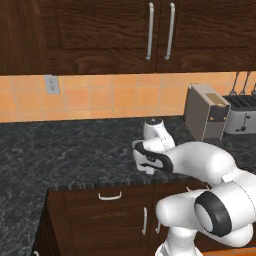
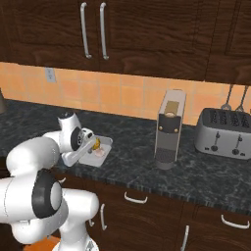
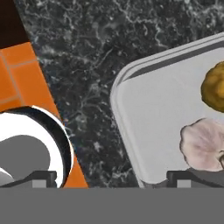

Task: Take the meat container that has the chicken drumstick and place it on the second highest rack of the freezer. Then take the vegetable container that has the garlic and squash and place it on the highest rack of the freezer.

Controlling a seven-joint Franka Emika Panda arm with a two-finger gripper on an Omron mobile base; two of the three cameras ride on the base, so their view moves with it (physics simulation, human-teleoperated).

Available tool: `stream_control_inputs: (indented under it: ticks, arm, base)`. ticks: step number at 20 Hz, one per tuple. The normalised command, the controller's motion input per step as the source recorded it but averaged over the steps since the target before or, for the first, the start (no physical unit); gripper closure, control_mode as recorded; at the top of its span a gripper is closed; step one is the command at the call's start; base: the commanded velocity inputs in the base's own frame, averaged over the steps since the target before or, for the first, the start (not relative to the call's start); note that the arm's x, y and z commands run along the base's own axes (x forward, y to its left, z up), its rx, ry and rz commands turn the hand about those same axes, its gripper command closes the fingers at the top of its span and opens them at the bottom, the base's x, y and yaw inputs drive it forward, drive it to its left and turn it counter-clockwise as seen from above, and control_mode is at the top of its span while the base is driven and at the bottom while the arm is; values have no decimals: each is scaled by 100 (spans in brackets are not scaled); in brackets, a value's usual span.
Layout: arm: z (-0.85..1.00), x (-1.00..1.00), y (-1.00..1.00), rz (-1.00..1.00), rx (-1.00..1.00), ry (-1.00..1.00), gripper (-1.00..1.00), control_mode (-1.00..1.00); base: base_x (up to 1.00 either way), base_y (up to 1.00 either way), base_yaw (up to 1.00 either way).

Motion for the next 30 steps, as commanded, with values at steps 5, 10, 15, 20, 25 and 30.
stream_control_inputs:
  ticks: [5, 10, 15, 20, 25, 30]
  arm:
    - [-40, 38, 11, 0, 0, 0, -100, -100]
    - [-42, 27, 1, 0, 0, 0, -100, -100]
    - [-25, 0, 0, 0, 0, 0, 100, -100]
    - [-6, -3, 0, 0, 0, 1, 100, -100]
    - [3, -45, -2, 0, 0, 0, 100, -100]
    - [74, -59, 0, 0, 0, 0, 100, -100]
  base:
    - [0, 0, 0]
    - [0, 0, 0]
    - [0, 0, 0]
    - [0, 0, 0]
    - [0, 0, 0]
    - [0, 0, 0]
